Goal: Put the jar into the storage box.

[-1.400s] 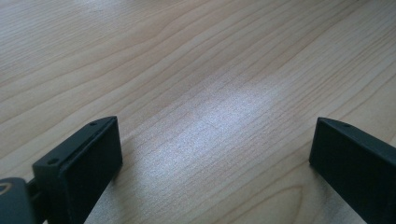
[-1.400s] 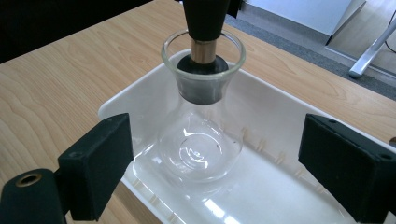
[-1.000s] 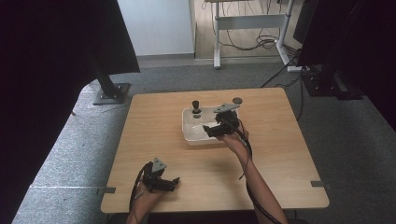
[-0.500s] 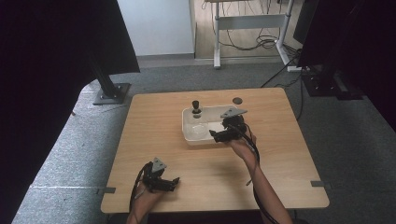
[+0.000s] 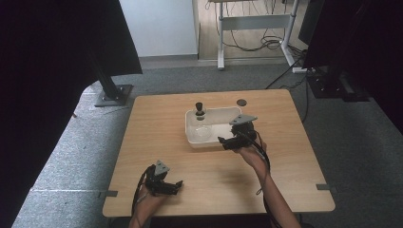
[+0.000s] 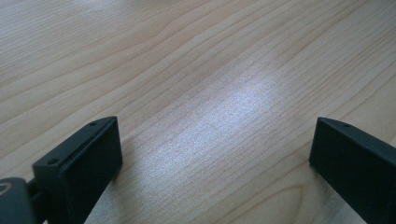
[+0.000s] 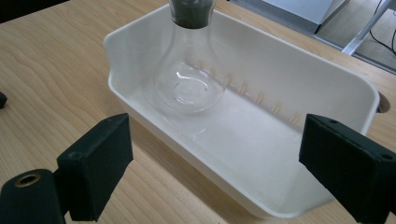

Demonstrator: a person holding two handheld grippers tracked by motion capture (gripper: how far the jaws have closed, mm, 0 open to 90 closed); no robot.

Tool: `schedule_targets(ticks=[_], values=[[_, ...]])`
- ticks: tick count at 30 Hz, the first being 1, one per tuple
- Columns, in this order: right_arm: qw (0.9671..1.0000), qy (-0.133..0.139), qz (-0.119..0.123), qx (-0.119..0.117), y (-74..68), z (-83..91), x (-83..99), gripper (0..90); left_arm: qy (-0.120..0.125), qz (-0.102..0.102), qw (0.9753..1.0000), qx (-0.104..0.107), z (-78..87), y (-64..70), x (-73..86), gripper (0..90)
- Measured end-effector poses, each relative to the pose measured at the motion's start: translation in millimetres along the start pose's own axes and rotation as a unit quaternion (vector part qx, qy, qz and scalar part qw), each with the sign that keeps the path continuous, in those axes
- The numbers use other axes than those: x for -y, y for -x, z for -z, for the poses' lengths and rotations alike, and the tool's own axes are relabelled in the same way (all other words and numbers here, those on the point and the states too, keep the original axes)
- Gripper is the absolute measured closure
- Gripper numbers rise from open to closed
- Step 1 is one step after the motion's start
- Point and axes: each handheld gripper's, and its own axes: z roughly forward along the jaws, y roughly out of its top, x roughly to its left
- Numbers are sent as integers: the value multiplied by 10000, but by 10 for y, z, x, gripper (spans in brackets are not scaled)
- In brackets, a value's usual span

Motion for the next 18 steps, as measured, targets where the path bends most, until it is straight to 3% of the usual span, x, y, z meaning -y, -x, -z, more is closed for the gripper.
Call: schedule_targets(ticks=[18], values=[[9999,-25,-112,112,57,216,241,91,-2,-9,10000,-9,0,-1,-1,21]])
